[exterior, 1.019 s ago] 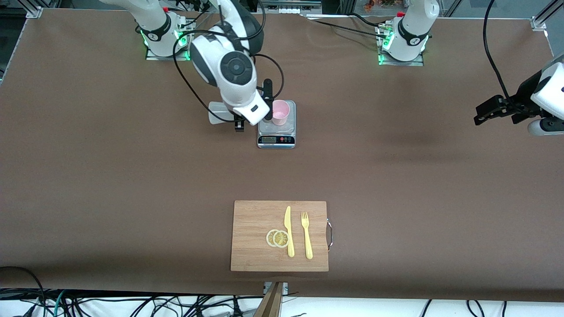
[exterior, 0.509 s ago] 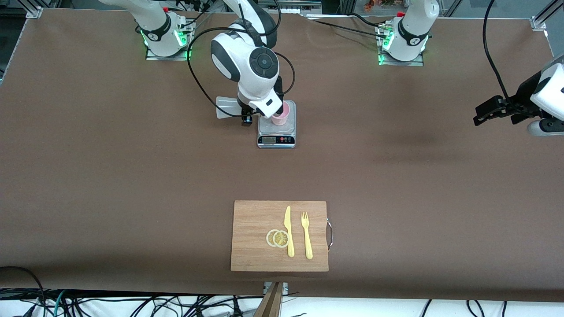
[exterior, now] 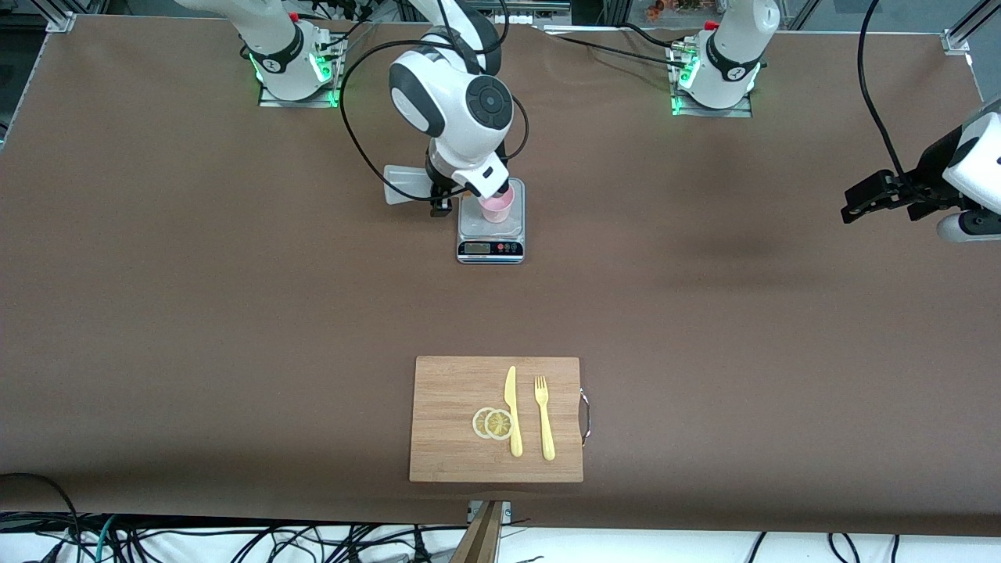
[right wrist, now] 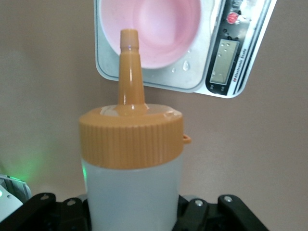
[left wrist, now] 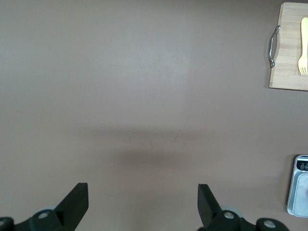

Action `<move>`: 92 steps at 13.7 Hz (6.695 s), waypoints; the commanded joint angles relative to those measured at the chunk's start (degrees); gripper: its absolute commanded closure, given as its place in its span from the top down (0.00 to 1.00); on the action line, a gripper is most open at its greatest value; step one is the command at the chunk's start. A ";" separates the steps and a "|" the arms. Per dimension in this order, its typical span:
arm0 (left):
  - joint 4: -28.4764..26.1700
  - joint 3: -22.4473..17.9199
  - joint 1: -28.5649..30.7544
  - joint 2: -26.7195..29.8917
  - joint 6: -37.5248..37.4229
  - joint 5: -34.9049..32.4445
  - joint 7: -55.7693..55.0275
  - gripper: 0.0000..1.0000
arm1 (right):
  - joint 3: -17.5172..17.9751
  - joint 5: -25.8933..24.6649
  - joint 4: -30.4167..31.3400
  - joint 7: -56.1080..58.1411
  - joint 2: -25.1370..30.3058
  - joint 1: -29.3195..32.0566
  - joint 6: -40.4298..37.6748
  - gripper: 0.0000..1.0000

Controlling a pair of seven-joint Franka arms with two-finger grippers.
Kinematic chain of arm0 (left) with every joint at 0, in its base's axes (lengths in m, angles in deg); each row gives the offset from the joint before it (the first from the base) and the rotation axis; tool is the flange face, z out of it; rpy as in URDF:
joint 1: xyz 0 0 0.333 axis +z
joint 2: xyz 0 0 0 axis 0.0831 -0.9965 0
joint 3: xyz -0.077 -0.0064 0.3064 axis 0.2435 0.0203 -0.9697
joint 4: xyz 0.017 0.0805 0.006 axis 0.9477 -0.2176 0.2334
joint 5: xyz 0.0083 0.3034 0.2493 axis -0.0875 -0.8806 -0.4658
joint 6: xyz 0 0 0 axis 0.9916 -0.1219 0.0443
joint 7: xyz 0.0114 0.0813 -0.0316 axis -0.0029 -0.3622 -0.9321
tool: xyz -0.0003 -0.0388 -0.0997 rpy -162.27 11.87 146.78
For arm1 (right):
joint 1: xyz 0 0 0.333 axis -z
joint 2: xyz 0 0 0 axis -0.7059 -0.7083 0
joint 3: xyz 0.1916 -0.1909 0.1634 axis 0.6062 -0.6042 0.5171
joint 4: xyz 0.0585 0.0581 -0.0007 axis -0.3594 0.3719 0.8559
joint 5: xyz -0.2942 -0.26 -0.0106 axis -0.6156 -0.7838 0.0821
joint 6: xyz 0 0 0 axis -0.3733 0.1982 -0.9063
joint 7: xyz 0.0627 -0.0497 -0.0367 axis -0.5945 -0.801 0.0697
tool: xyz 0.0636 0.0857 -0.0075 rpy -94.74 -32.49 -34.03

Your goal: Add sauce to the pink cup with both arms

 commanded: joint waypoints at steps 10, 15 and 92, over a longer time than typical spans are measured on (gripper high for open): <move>2.16 0.25 0.57 -1.04 -0.44 1.55 -0.16 1.00 | -0.45 -2.96 -4.59 -0.80 -3.01 -1.75 -4.83 0.00; 2.16 0.25 0.57 -1.04 -0.44 1.55 -0.16 1.00 | -0.54 -3.05 -4.87 0.16 -3.28 -1.57 -4.93 0.00; 2.16 0.25 0.57 -1.04 -0.44 1.55 -0.16 1.00 | -0.89 65.16 2.78 109.06 -24.55 65.93 -26.20 1.00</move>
